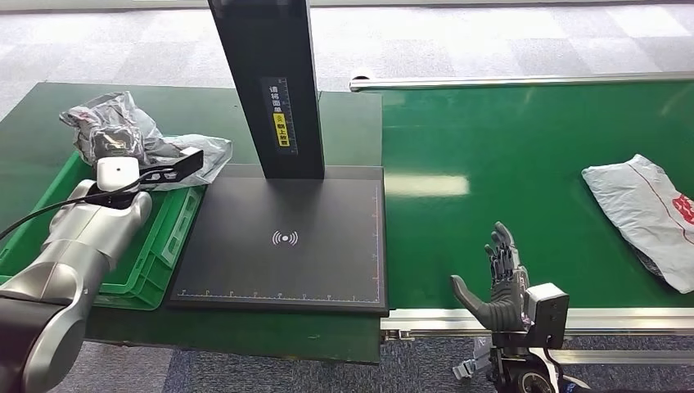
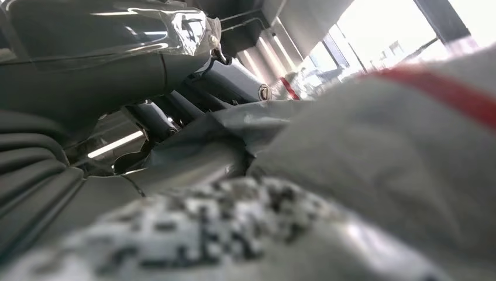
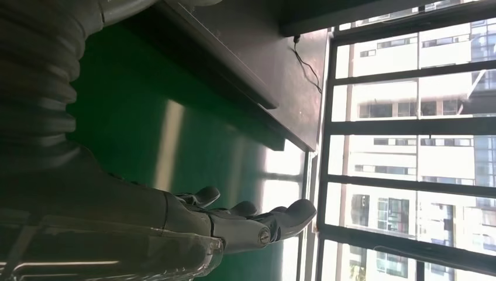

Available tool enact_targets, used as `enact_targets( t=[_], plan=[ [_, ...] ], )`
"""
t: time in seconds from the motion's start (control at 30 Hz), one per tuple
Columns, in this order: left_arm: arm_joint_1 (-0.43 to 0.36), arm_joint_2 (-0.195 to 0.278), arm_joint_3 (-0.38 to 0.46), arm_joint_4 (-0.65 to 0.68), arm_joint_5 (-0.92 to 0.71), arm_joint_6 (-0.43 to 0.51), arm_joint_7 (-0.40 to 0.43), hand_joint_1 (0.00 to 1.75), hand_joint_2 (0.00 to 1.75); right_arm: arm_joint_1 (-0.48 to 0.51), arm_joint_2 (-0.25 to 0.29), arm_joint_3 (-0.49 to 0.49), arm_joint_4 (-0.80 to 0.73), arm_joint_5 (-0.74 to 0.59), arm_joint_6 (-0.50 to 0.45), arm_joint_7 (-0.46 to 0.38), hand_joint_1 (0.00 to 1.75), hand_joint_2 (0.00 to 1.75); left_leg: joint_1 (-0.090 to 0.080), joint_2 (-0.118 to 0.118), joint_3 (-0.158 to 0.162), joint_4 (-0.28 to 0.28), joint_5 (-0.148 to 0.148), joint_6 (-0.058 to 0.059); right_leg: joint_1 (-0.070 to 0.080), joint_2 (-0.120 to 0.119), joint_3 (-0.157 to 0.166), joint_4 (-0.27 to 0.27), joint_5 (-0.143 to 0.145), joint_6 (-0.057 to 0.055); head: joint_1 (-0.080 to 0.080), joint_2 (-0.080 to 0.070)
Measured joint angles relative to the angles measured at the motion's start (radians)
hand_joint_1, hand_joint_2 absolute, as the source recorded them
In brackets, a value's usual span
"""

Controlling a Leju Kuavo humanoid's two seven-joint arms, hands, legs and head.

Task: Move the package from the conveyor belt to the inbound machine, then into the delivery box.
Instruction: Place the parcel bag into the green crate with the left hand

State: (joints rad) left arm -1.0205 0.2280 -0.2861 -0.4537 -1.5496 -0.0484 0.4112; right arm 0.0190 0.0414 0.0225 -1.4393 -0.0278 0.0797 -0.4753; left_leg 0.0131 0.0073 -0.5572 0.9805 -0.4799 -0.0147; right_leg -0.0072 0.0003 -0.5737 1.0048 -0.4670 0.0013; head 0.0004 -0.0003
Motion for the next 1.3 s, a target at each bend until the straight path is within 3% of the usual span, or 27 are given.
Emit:
enact_targets(
  t=[0.13,0.37,0.53,0.83,0.97,1.3],
  plan=[
    [-0.025,0.002,-0.015,0.060,0.000,-0.110,0.005,1.75,1.75,-0.024,0.000,0.000,0.018,0.000,0.000,0.001,0.00,1.75,0.000,0.000,0.000,0.000,0.000,0.000,0.000,0.000,0.000,0.000,0.000,0.000,0.000,0.000],
    [-0.045,0.012,-0.010,0.107,0.001,-0.198,0.082,1.75,1.75,-0.056,-0.002,0.000,0.055,0.001,-0.001,0.002,0.00,1.75,0.000,0.000,0.000,0.000,0.000,0.000,0.000,0.000,0.000,0.000,0.000,0.000,0.000,0.000],
    [-0.082,0.030,0.024,0.136,0.007,-0.332,0.141,1.75,1.75,-0.072,-0.003,0.004,0.080,0.000,-0.011,0.005,0.00,1.75,0.000,0.000,0.000,0.000,0.000,0.000,0.000,0.000,0.000,0.000,0.000,0.000,0.000,0.000],
    [-0.079,0.042,0.059,0.165,0.019,-0.356,0.196,1.75,1.75,-0.091,-0.004,0.018,0.107,-0.002,-0.015,0.006,0.00,1.75,0.000,-0.001,-0.001,0.000,0.000,0.000,0.000,0.000,0.000,0.000,0.000,0.000,0.000,0.000],
    [-0.054,0.055,0.115,0.175,0.066,-0.333,0.226,0.93,1.75,-0.100,-0.004,0.027,0.120,-0.007,-0.024,0.008,0.00,1.75,0.000,-0.001,-0.001,0.000,0.000,0.000,0.000,0.000,0.000,0.000,0.000,0.000,0.000,0.000],
    [-0.005,0.062,0.185,0.186,0.079,-0.315,0.194,0.93,1.75,-0.102,-0.006,0.033,0.129,-0.014,-0.032,0.009,0.00,1.75,0.000,-0.001,-0.001,0.000,0.000,0.000,0.000,-0.001,0.000,0.000,0.000,0.000,0.000,0.000]
  ],
)
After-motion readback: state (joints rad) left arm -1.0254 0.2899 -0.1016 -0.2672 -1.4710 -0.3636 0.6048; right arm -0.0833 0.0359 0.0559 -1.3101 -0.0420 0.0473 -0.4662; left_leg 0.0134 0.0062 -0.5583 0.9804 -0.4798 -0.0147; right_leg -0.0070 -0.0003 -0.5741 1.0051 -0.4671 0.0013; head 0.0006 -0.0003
